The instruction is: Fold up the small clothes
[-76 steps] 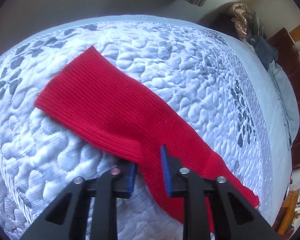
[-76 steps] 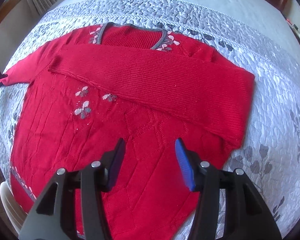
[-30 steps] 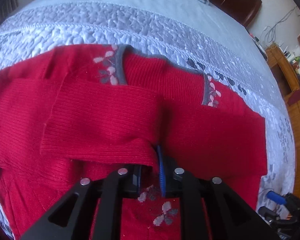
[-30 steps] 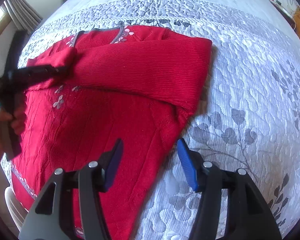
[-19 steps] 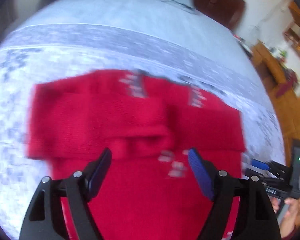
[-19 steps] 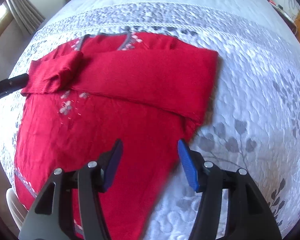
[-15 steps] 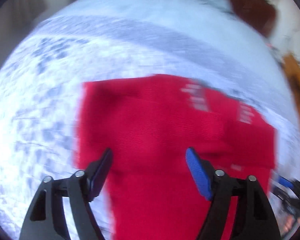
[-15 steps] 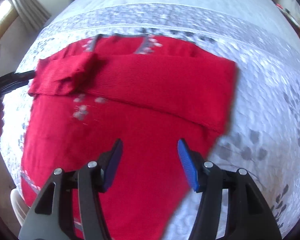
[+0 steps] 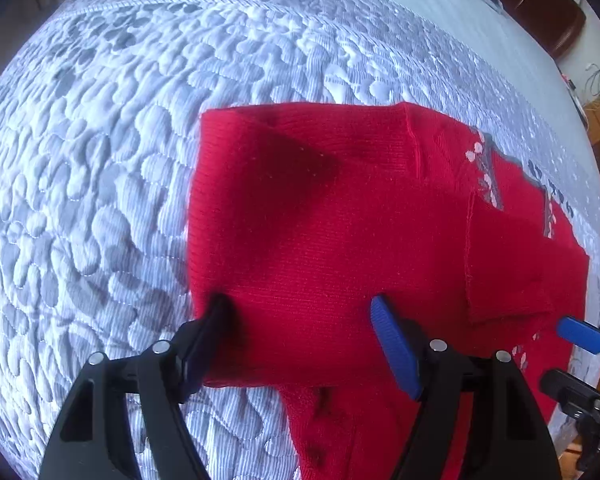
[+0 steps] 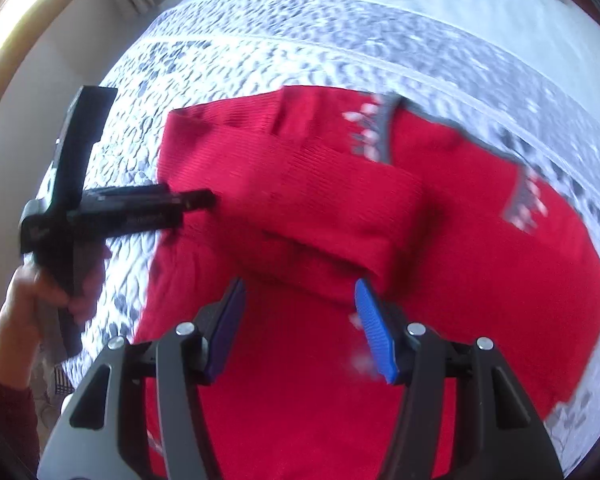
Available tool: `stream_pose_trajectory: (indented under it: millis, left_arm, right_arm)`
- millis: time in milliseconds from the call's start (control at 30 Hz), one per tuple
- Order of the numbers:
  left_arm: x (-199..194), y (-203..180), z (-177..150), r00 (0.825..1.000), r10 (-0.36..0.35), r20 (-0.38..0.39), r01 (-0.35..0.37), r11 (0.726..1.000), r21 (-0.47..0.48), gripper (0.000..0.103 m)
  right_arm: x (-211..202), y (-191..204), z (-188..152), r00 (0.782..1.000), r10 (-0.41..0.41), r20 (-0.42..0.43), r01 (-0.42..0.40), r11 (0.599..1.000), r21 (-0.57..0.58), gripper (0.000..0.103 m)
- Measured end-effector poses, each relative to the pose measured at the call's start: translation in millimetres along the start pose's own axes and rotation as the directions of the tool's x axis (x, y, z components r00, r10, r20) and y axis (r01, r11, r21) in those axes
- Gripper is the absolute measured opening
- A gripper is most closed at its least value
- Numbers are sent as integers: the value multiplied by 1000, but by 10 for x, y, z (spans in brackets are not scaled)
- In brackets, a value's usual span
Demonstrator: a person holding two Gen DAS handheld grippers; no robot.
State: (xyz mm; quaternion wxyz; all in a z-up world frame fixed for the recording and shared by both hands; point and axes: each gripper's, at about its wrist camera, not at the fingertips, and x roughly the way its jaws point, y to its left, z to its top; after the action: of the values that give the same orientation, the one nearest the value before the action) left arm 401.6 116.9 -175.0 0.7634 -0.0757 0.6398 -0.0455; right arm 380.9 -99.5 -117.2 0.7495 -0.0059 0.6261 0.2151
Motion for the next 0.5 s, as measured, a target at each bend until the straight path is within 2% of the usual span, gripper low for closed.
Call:
stream_pose_trajectory:
  millis: [167,400,500]
  left_arm:
    - [3,19,15,1000,3,2,-3,1000,7,75]
    - [151,-97,163,1000,16,-8,-16,1000,-5,76]
    - [180,-126,202,1000,14,-8,-14,1000,-7,76]
  right_arm:
    - [246,106,234,999,-13,-32,14,1000,18,56]
    - [573,72,264,994,-60,-86,64,997,43,56]
    - [657,80,253,990,-114,-84,116,993,24,47]
